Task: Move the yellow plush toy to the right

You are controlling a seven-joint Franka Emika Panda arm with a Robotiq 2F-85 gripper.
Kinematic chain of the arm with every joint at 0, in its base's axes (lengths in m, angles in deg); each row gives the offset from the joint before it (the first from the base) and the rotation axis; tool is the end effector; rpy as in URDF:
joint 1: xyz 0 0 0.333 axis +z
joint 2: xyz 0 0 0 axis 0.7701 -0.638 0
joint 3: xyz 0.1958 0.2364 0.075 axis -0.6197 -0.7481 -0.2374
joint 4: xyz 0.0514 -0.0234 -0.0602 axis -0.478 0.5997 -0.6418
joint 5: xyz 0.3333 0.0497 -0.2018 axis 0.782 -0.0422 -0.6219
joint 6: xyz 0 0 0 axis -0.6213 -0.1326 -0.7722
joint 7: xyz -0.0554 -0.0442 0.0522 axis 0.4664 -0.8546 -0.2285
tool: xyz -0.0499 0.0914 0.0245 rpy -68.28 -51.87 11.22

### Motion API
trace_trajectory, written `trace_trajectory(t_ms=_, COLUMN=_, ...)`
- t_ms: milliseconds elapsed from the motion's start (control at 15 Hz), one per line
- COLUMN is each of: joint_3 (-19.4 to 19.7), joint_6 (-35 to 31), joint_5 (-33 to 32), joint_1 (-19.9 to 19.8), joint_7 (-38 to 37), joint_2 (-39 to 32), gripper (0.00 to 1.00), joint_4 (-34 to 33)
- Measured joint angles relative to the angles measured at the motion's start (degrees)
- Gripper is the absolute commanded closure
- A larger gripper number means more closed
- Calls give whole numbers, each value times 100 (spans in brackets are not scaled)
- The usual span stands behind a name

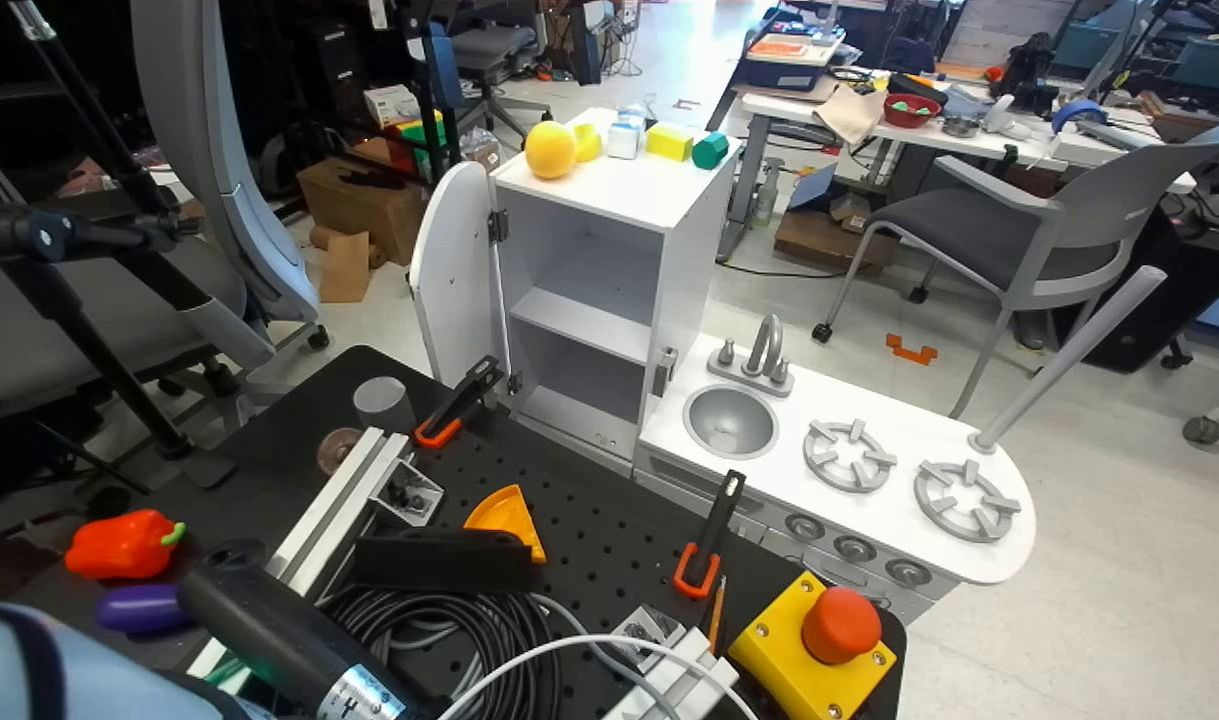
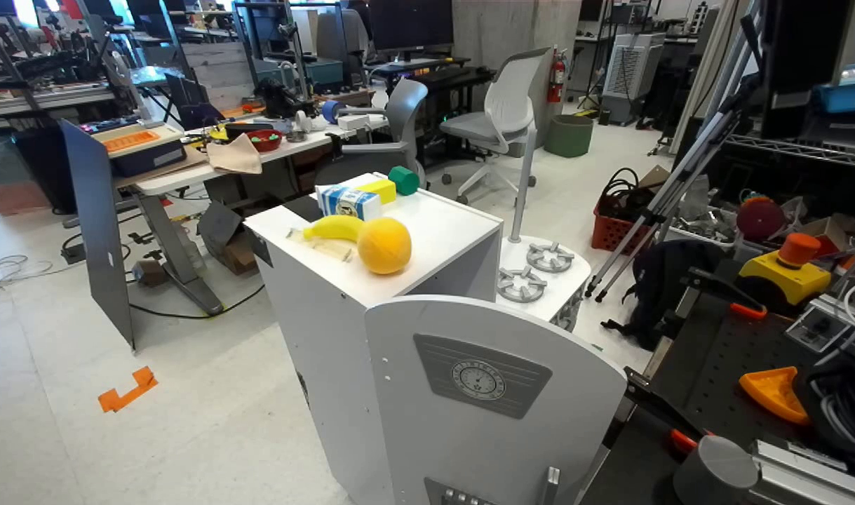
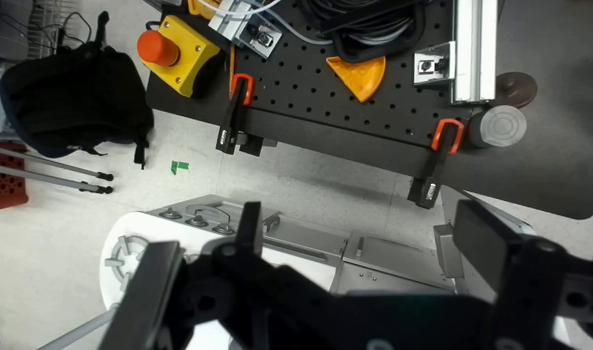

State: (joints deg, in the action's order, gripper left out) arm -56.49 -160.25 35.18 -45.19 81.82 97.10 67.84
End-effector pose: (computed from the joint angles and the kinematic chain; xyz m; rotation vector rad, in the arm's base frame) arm 0.3762 0.1256 0.4123 2.7932 0.3748 -0.3308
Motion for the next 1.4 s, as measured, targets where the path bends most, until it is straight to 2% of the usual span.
trace_trajectory(t_ms=267, joint_3=88, joint_6=-5, joint_5=69, joint_1=87, joint_7=0, joint_2=-3, gripper=0, joint_4=0)
trace_trajectory(t_ms=533, joint_3=164, joint_6=-278, joint_5=483, joint_1=179, joint_7=-26, joint_2=-181, gripper=0, joint_4=-181)
trace_trajectory(t_ms=867, joint_3=182, joint_6=-830, joint_5=907, joint_1=204, joint_7=-390, joint_2=-1369, gripper=0, joint_4=-1235)
trace_trajectory(t_ms=1400, joint_3=344, joint_6=-908, joint_5=1071, joint_1=295, joint_7=-1269, joint_2=-3761, gripper=0, joint_4=-3572)
